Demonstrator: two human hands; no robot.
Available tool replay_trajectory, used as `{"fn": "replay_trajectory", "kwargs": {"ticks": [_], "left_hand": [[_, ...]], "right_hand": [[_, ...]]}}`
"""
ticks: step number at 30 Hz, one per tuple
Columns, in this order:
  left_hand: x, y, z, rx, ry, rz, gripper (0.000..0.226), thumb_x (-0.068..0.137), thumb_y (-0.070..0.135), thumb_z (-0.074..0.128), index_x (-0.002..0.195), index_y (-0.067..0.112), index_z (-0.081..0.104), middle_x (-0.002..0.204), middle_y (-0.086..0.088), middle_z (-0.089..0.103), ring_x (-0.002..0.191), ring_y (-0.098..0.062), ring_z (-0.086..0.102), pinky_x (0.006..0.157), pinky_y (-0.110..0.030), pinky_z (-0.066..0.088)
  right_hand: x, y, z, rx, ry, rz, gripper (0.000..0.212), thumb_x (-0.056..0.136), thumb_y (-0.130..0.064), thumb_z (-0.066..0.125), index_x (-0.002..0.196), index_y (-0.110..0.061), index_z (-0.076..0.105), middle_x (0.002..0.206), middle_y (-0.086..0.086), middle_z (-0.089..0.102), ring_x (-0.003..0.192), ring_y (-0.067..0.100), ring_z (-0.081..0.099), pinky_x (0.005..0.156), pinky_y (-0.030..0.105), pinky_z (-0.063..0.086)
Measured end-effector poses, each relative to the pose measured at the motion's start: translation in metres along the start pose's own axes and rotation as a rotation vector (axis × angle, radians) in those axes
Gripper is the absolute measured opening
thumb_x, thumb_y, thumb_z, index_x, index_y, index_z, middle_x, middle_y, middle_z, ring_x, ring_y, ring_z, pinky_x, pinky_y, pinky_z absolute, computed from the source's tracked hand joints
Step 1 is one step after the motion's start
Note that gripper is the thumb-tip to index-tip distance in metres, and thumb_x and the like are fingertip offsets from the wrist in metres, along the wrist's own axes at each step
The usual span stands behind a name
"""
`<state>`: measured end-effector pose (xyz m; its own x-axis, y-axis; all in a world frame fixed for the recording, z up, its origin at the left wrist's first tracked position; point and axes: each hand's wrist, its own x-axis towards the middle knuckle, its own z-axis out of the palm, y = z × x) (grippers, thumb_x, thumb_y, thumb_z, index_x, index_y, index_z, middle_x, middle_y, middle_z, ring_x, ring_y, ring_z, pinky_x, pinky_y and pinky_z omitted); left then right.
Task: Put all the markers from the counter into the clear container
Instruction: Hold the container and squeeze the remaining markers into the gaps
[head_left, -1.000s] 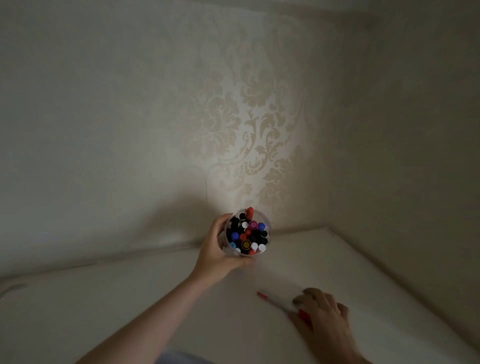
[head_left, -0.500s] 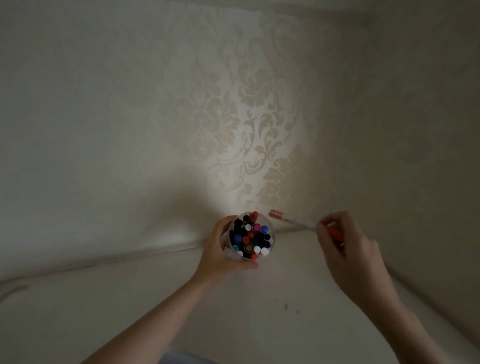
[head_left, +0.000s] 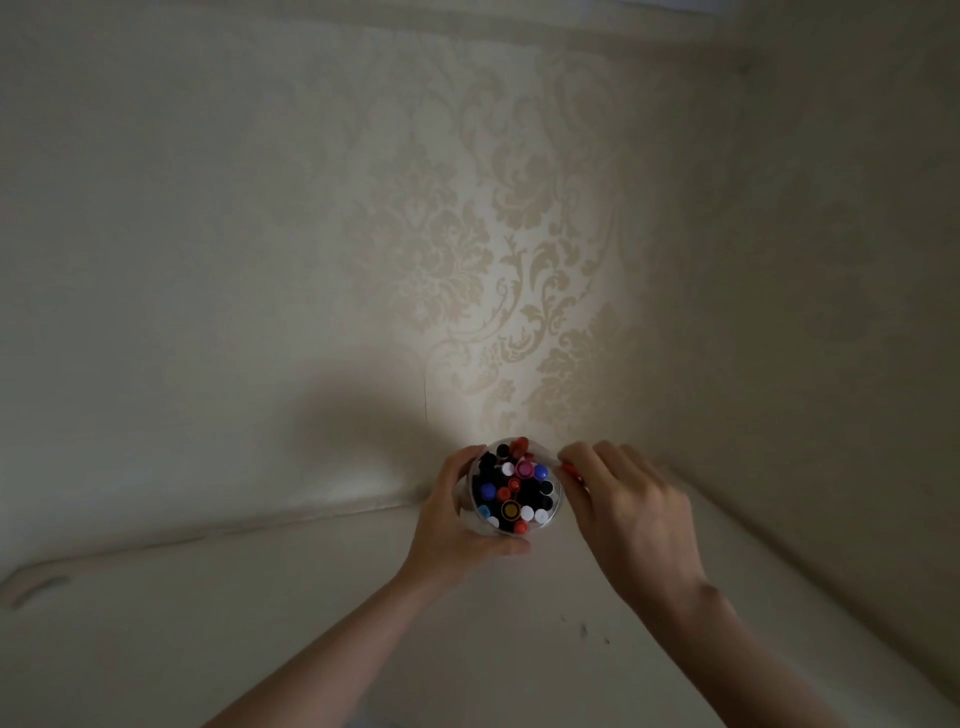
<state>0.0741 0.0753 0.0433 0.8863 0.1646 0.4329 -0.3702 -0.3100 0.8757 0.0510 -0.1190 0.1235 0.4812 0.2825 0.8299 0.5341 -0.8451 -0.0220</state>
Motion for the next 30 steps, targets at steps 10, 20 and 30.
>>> {"fn": "replay_trajectory", "kwargs": {"ticks": [10, 20, 30], "left_hand": [[-0.005, -0.004, -0.001, 0.035, -0.021, 0.004, 0.104, 0.040, 0.016, 0.099, 0.128, 0.038, 0.048, 0.124, 0.017, 0.063, 0.118, -0.013, 0.063, 0.097, -0.048, 0.056], [-0.001, 0.000, -0.001, 0.077, -0.022, 0.016, 0.104, 0.040, 0.022, 0.099, 0.128, 0.040, 0.047, 0.125, 0.015, 0.062, 0.118, -0.017, 0.063, 0.096, -0.054, 0.054], [0.000, 0.003, 0.002, 0.047, -0.015, 0.017, 0.102, 0.041, 0.026, 0.100, 0.129, 0.033, 0.050, 0.127, 0.018, 0.061, 0.121, -0.010, 0.061, 0.101, -0.050, 0.053]], "right_hand": [[0.003, 0.001, 0.017, 0.123, -0.107, 0.081, 0.014, 0.086, -0.026, 0.064, 0.078, -0.018, 0.056, 0.060, -0.003, 0.056, 0.049, 0.018, 0.051, 0.037, 0.033, 0.042], [0.005, -0.009, 0.025, 0.326, -0.133, 0.216, 0.021, 0.097, -0.035, 0.030, 0.103, -0.021, 0.044, 0.092, -0.006, 0.061, 0.073, 0.016, 0.059, 0.054, 0.027, 0.041], [0.008, 0.004, 0.050, 0.127, 0.110, 0.105, 0.012, 0.088, -0.028, 0.059, 0.082, -0.020, 0.065, 0.075, -0.005, 0.064, 0.063, 0.018, 0.056, 0.048, 0.030, 0.046]]}}
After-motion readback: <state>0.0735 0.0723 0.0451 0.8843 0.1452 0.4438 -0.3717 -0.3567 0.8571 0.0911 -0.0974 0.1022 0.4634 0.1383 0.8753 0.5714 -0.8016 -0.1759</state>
